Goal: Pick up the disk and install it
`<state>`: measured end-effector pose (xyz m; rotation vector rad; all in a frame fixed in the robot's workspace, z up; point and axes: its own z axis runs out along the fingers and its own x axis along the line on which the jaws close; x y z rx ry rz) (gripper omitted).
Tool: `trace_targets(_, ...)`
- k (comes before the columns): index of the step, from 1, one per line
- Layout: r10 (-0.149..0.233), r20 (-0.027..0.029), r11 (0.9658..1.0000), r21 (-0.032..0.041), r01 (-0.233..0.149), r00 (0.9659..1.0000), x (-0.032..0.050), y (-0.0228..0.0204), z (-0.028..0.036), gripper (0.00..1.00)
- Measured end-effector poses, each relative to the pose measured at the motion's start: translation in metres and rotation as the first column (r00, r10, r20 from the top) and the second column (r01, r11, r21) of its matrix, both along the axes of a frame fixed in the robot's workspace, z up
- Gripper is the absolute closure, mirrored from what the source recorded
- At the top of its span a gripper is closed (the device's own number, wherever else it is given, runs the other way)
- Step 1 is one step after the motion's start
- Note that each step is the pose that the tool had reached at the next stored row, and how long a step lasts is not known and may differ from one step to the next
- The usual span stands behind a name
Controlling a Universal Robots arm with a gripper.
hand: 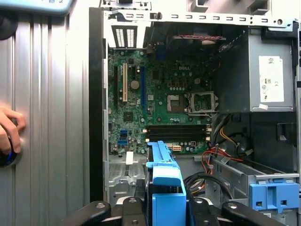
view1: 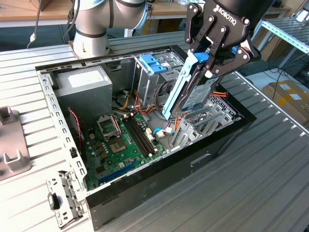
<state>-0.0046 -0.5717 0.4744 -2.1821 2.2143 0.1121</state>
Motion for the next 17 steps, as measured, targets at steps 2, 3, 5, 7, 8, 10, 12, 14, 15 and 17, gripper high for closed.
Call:
trace_targets(2, 0.0, -0.0002, 1.0, 0.0002, 0.0, 1.0, 0.0023, -0.0032, -0.0002, 0.63)
trace_targets(3, 0.0, -0.0004, 1.0, 0.0002, 0.0, 1.0, 0.0041, -0.0036, -0.0003, 0.63)
trace_targets(5, 0.0, -0.0016, 1.0, 0.0002, 0.0, 1.0, 0.0088, -0.0045, -0.0006, 0.63)
trace_targets(7, 0.0, -0.0027, 1.0, 0.0003, 0.0, 1.0, 0.0124, -0.005, -0.0008, 0.63)
trace_targets(8, 0.0, -0.0034, 1.0, 0.0002, 0.0, 1.0, 0.0144, -0.0053, -0.0009, 0.63)
trace_targets(10, 0.0, -0.0046, 1.0, 0.0002, 0.0, 1.0, 0.0177, -0.0058, -0.0011, 0.63)
trace_targets(12, 0.0, -0.0067, 1.0, 0.0003, 0.0, 1.0, 0.0231, -0.0065, -0.0016, 0.63)
trace_targets(14, 0.0, -0.009, 1.0, 0.0002, 0.0, 1.0, 0.0288, -0.0091, -0.0025, 0.63)
trace_targets(15, 0.0, -0.0094, 1.0, 0.0001, 0.0, 1.0, 0.0298, -0.0104, -0.0027, 0.63)
trace_targets(17, 0.0, -0.0103, 1.0, 0.0001, 0.0, 0.9999, 0.0323, -0.0136, -0.0033, 0.63)
